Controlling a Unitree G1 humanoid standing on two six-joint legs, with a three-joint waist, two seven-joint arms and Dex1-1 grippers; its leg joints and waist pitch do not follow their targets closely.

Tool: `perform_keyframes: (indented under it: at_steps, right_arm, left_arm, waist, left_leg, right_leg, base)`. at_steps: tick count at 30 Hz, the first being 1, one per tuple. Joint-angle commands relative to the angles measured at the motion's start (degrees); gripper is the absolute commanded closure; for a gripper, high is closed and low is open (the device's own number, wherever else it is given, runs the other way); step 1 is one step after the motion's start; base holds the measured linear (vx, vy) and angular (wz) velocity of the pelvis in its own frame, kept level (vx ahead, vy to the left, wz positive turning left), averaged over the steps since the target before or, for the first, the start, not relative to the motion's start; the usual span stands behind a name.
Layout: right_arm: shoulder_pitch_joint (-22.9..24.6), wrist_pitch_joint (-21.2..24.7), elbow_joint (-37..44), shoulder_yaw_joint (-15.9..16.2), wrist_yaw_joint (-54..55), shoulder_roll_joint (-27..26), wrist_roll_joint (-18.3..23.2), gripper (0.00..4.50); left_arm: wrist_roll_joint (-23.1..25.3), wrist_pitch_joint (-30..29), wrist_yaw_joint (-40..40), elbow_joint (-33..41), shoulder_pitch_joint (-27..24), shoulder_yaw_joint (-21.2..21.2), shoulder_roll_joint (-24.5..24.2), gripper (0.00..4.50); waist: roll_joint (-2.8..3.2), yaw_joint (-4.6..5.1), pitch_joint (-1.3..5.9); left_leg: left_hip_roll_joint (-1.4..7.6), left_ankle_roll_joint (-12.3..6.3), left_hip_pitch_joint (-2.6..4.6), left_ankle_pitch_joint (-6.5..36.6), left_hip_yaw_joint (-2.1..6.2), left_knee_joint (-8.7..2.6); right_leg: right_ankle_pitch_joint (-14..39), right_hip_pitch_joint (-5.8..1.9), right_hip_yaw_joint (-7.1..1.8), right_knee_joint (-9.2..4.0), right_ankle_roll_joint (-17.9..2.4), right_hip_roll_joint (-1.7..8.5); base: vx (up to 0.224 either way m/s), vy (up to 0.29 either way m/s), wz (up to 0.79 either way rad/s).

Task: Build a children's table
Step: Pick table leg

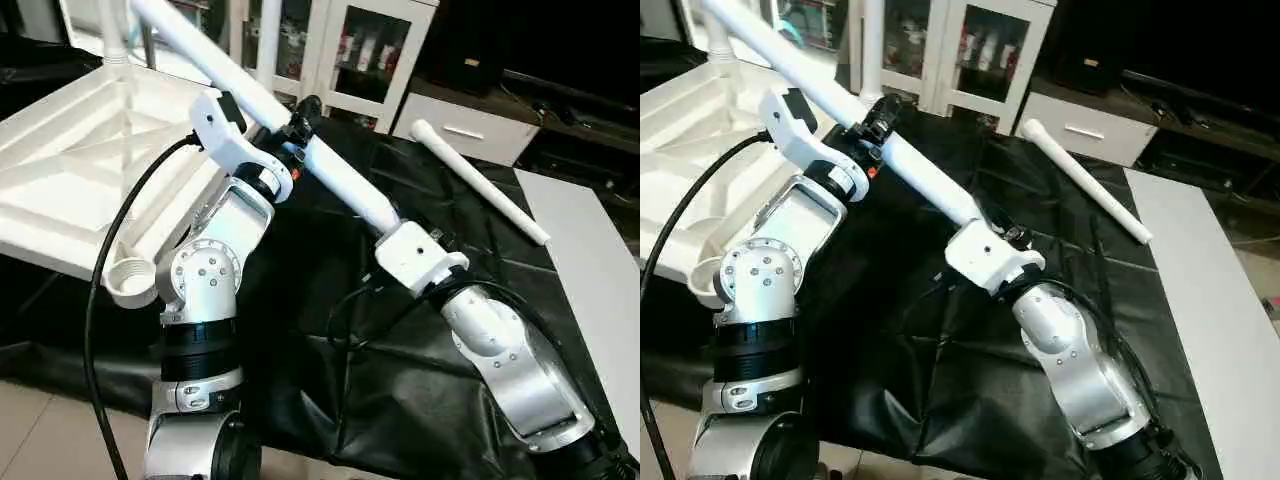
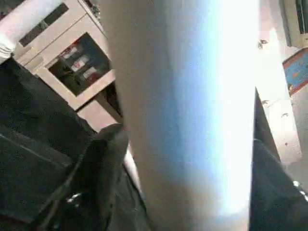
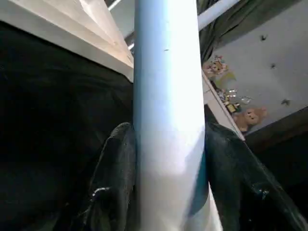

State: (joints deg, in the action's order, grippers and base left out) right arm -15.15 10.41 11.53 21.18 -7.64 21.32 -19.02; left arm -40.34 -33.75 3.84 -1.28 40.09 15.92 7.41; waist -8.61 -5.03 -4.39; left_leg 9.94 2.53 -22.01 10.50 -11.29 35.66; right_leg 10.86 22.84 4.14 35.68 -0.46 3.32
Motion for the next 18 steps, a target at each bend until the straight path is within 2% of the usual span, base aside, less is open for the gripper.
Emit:
perform_keyframes:
  at_steps: [1, 5, 7, 10, 14, 16, 18]
  right_arm:
    - [-0.5, -1.6, 0.6, -1.5, 2.9, 0.4, -1.5, 2.70]
    - [-0.3, -2.3, 0.4, -1.5, 3.5, -0.1, -2.9, 2.70]
    - [-0.3, -2.8, 0.1, -1.9, 3.6, -0.3, -3.6, 2.70]
    - [-0.4, -3.0, -0.2, -2.1, 3.6, -0.3, -3.7, 2.70]
    - [-0.4, -3.4, -0.5, -2.3, 3.4, -0.6, -4.1, 2.70]
    - [-0.6, -3.6, -0.8, -2.3, 3.4, -0.8, -4.2, 2.70]
    - [-0.7, -3.7, -1.0, -2.3, 3.4, -0.8, -4.3, 2.70]
  left_arm:
    - [0.3, 0.3, 1.5, -1.8, 0.6, 0.7, 1.3, 1.52]
    - [0.3, 0.9, 2.4, -2.5, 0.7, 1.2, 1.5, 1.74]
    - [0.4, 1.2, 3.6, -2.9, 0.6, 1.5, 1.6, 2.04]
    - [0.4, 1.6, 3.9, -3.3, 0.5, 1.9, 1.5, 2.10]
    - [0.6, 1.9, 3.8, -3.5, 0.5, 1.9, 1.2, 2.41]
    - [0.6, 2.0, 3.9, -3.2, 0.5, 1.8, 1.2, 2.47]
    - [0.7, 2.0, 3.9, -3.1, 0.5, 1.6, 1.0, 2.50]
  waist:
    - [1.32, 0.15, 4.07]
    - [1.47, 0.19, 4.06]
    - [1.41, 0.18, 4.08]
    - [1.44, 0.17, 4.10]
    - [1.46, 0.18, 4.11]
    - [1.20, 0.19, 4.10]
    - [1.28, 0.12, 4.12]
  left_leg:
    - [3.67, 4.05, 1.61, 13.0, 2.42, -4.66]
    - [3.80, 4.08, 1.75, 13.4, 2.47, -4.74]
    - [3.79, 4.09, 1.73, 13.5, 2.44, -4.71]
    - [3.79, 4.09, 1.79, 13.4, 2.42, -4.68]
    - [3.78, 3.99, 1.78, 13.2, 2.39, -4.67]
    - [3.78, 3.90, 1.77, 13.1, 2.34, -4.62]
    - [3.80, 3.91, 1.85, 12.9, 2.33, -4.61]
  right_leg:
    - [10.4, -2.33, -3.56, -4.43, -3.7, 5.10]
    - [9.9, -2.35, -3.54, -4.34, -4.2, 5.12]
    - [9.7, -2.40, -3.57, -4.29, -4.5, 5.11]
    - [9.1, -2.41, -3.57, -4.21, -4.8, 5.13]
    - [8.7, -2.46, -3.60, -4.16, -4.9, 5.11]
    - [8.9, -2.44, -3.61, -4.19, -5.0, 5.15]
    - [8.9, -2.41, -3.61, -4.14, -5.0, 5.16]
  base:
    - [0.000, 0.000, 0.00]
    - [0.000, 0.000, 0.00]
    - [0.000, 0.000, 0.00]
    - [0.000, 0.000, 0.00]
    - [0.000, 0.000, 0.00]
    - [0.000, 0.000, 0.00]
    - [0.000, 0.000, 0.00]
